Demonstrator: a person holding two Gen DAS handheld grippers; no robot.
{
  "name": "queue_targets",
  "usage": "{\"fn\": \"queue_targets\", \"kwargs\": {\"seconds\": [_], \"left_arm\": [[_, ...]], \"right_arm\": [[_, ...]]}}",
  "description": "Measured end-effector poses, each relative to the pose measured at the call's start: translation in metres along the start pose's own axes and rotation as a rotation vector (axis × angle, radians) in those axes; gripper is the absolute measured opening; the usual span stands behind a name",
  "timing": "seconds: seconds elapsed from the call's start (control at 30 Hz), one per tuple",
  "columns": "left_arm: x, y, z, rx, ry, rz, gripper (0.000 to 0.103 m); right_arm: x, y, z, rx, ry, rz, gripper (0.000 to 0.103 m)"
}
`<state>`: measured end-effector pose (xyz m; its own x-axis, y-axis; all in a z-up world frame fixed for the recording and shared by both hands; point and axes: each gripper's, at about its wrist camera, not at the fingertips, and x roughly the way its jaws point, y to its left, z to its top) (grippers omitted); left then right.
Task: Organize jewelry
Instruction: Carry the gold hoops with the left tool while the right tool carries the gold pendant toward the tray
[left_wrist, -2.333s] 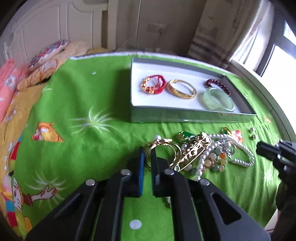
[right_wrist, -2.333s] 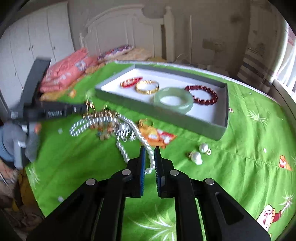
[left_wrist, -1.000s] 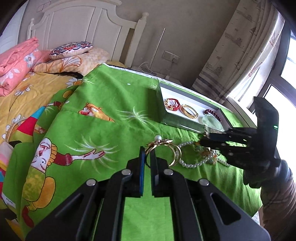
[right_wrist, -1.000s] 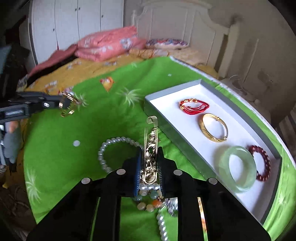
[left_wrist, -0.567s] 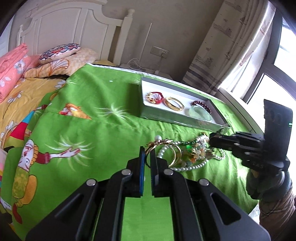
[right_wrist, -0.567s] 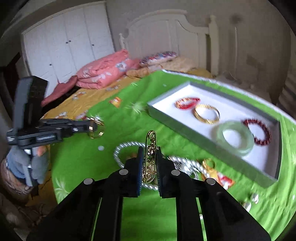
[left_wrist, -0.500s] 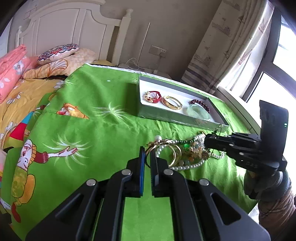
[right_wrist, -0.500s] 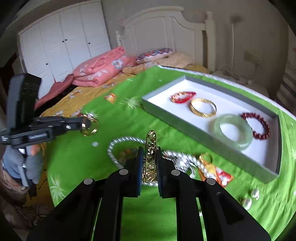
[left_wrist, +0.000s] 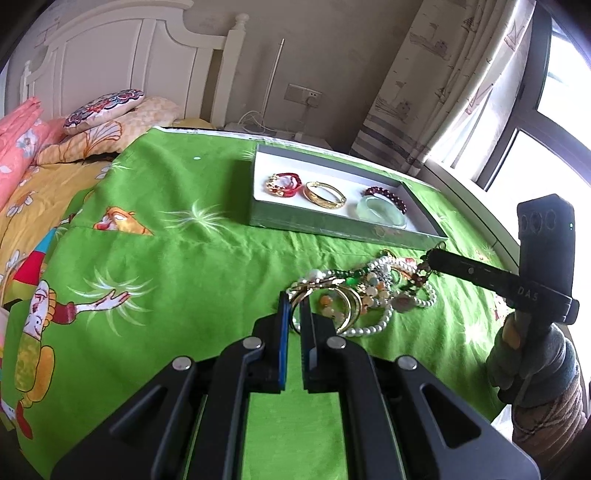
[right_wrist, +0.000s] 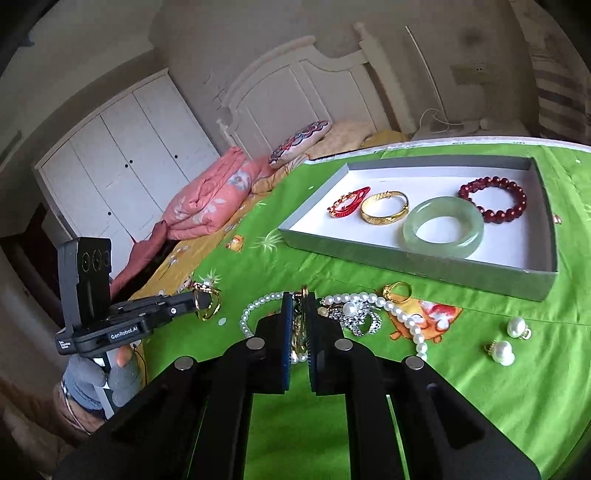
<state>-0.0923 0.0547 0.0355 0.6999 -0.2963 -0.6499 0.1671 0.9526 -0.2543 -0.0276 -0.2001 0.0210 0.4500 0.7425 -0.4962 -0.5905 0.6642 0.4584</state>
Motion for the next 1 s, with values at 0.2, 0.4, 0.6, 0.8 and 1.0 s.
{"fn": "queue_targets", "kwargs": {"seconds": [0.2,0.4,0.6,0.8,1.0], "left_arm": [[-0.001,-0.008,0.003,0.021,0.0,-0.001,0.005],[0.004,-0.014,0.003,0.038,0.016,-0.001,0.005],[0.01,-0.025,0.017,0.074,0.015,-0.007,0.005],[0.022,-0.03,0.046,0.081,0.006,-0.02,0.005],[0.046,-0.038,0.083,0.099,0.011,-0.009,0.005]], "right_arm": [[-0.014,-0.007,-0.001,0.025,-0.041,0.0,0.008],[-0.022,-0.019,-0.002,0.052,-0.067,-0.019,0.008],[-0.034,-0.028,0.001,0.073,-0.104,-0.04,0.008],[-0.041,-0.04,0.014,0.087,-0.136,-0.091,0.008],[-0.047,-0.059,0.037,0.104,-0.176,-0.158,0.008]]}}
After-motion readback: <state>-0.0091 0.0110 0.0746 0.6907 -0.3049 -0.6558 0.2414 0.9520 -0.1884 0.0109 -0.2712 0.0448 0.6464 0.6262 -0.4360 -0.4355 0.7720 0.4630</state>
